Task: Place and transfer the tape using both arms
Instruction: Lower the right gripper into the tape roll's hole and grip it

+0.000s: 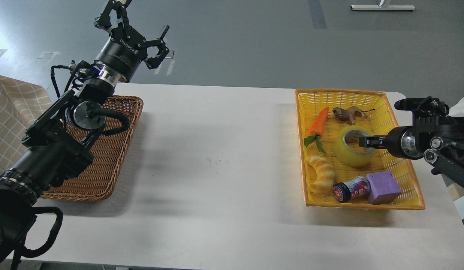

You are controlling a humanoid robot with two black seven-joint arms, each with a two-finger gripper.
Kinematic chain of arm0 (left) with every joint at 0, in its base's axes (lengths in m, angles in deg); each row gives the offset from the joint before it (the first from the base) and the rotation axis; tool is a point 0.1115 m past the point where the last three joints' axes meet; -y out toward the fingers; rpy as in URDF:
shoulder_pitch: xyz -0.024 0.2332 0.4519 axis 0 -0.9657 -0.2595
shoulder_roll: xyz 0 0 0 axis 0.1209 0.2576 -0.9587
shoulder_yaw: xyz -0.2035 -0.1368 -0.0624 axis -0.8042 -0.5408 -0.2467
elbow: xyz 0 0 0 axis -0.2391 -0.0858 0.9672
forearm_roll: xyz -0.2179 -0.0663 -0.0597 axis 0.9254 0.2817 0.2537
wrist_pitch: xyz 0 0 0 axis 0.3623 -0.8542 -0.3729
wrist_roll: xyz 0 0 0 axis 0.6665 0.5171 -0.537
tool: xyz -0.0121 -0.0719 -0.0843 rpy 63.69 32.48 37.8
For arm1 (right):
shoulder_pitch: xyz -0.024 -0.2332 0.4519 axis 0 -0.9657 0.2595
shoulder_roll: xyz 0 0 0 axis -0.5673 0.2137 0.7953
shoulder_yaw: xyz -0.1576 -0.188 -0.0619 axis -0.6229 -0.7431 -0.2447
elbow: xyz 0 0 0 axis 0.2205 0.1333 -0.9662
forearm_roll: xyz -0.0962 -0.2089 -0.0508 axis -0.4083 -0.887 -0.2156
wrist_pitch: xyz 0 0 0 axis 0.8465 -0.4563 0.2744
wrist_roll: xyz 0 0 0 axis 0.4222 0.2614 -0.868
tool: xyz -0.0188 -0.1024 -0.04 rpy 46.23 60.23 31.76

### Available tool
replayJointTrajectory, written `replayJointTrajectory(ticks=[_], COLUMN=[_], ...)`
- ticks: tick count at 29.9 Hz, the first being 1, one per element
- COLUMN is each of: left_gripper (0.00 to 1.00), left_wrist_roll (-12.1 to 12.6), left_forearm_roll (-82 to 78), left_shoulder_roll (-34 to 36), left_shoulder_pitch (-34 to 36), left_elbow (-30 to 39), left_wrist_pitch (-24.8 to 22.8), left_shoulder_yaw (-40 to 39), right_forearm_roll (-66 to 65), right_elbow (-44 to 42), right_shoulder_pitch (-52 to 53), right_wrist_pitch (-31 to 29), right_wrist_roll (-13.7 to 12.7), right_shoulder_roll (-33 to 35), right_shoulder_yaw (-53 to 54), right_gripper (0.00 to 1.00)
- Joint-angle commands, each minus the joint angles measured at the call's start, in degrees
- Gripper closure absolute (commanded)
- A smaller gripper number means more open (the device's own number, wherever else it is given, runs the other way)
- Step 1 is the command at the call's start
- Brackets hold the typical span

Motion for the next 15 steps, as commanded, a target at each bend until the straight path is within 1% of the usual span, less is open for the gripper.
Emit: replayJointTrajectory(ticks=[1, 4, 6, 11, 14, 15], left_gripper=[0.02, 0.02, 0.02, 0.02, 0.02, 0.02], left_wrist_roll=[0.0, 0.0, 0.0, 0.0, 0.0, 0.0], left_forearm_roll=[0.1, 0.0, 0.0, 0.0, 0.1, 0.1], left_shoulder_roll=[-0.1, -0.1, -0.2, -0.2, -0.2, -0.2], left_shoulder_pitch=[0.0, 0.0, 0.0, 0.0, 0.0, 0.0], left_elbow=[0.0, 0.0, 0.0, -0.1, -0.1, -0.1], left_wrist_pitch=[0.0, 0.0, 0.0, 0.0, 0.0, 0.0], left_shoulder_yaw=[-0.1, 0.0, 0.0, -0.1, 0.0, 0.0], right_forearm_roll=[0.1, 0.2, 0.3, 0.3, 0.5, 0.5], right_elbow=[-0.1, -0.5, -0.8, -2.1, -2.5, -2.7], right_shoulder_pitch=[0.9, 1.6, 1.8, 1.8, 1.7, 1.8], right_wrist_pitch=[0.0, 0.0, 0.0, 0.0, 0.0, 0.0], right_wrist_roll=[0.0, 0.0, 0.0, 0.0, 0.0, 0.0], right_shoulder_roll=[0.1, 0.0, -0.3, -0.9, -1.4, -1.6], right_shoulder_yaw=[-1.9, -2.6, -2.8, -2.9, -2.9, -2.9], right_gripper=[0.43, 0.45, 0.50, 0.53, 0.57, 0.57])
